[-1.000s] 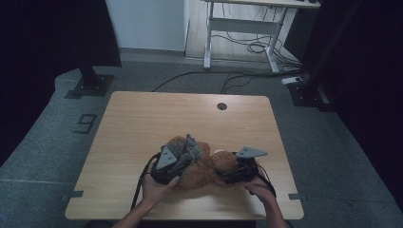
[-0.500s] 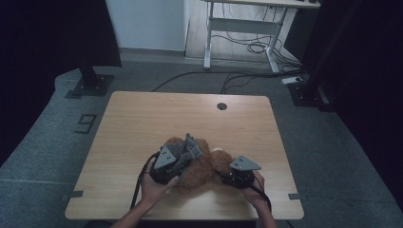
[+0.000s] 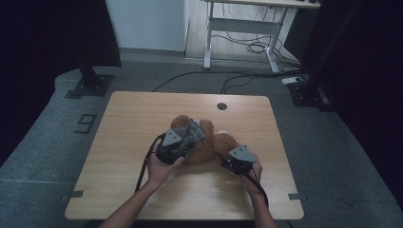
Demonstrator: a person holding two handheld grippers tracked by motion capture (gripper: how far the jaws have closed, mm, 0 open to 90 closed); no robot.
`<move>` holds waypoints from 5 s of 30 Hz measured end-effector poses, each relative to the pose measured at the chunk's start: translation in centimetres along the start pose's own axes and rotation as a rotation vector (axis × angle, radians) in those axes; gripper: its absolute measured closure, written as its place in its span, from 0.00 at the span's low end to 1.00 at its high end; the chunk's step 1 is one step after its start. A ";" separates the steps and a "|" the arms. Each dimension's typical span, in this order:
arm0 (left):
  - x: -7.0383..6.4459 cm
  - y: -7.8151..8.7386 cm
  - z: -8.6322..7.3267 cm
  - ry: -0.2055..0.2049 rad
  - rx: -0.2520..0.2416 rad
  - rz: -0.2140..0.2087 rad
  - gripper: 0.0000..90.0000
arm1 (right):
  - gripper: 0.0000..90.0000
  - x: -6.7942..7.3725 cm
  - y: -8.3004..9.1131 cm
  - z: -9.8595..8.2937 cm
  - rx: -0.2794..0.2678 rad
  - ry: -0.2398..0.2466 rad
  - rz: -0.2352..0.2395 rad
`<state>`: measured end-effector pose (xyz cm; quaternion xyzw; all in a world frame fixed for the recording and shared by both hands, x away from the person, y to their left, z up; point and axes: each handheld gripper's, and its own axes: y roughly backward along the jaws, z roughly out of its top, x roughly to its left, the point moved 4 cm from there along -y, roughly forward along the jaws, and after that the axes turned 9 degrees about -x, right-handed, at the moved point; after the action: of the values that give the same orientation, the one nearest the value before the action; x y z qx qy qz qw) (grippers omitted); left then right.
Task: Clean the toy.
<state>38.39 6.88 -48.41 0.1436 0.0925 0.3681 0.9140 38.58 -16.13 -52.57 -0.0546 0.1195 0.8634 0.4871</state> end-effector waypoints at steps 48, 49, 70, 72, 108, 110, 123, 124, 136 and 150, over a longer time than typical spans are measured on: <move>-8.5 -3.0 5.4 -0.043 0.004 -0.190 0.85 | 0.48 -0.3 6.1 -2.3 0.024 -0.212 0.141; -9.0 -3.6 5.7 -0.056 0.012 -0.195 0.85 | 0.49 -0.4 6.0 -2.3 0.023 -0.209 0.141; -5.2 -5.0 3.7 -0.018 0.097 -0.129 0.85 | 0.54 -0.3 6.1 -2.6 0.026 -0.157 0.168; -4.3 -4.5 4.1 -0.007 0.076 -0.116 0.85 | 0.54 -0.3 6.1 -2.7 0.021 -0.156 0.170; -5.4 -0.5 6.2 -0.027 0.001 -0.174 0.85 | 0.51 -0.7 5.9 -2.8 0.009 -0.161 0.197; -7.2 -1.8 6.1 -0.049 0.022 -0.198 0.85 | 0.51 -0.7 5.9 -2.8 0.008 -0.160 0.196; -8.1 -4.5 5.1 -0.021 0.050 -0.217 0.84 | 0.51 -0.8 5.8 -2.9 0.009 -0.164 0.201; -8.2 -4.3 5.2 -0.017 0.039 -0.227 0.84 | 0.51 -0.8 5.8 -2.9 0.010 -0.166 0.200; -11.2 -6.8 3.6 -0.105 0.141 -0.257 0.84 | 0.51 -0.7 5.6 -2.8 0.015 -0.177 0.201; -2.6 -2.5 3.8 0.021 0.046 -0.103 0.84 | 0.51 -0.7 5.7 -3.0 0.012 -0.172 0.209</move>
<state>39.17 2.58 -45.52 0.1558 0.1178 0.3201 0.9270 33.99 -20.31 -54.41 0.0354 0.0872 0.9101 0.4035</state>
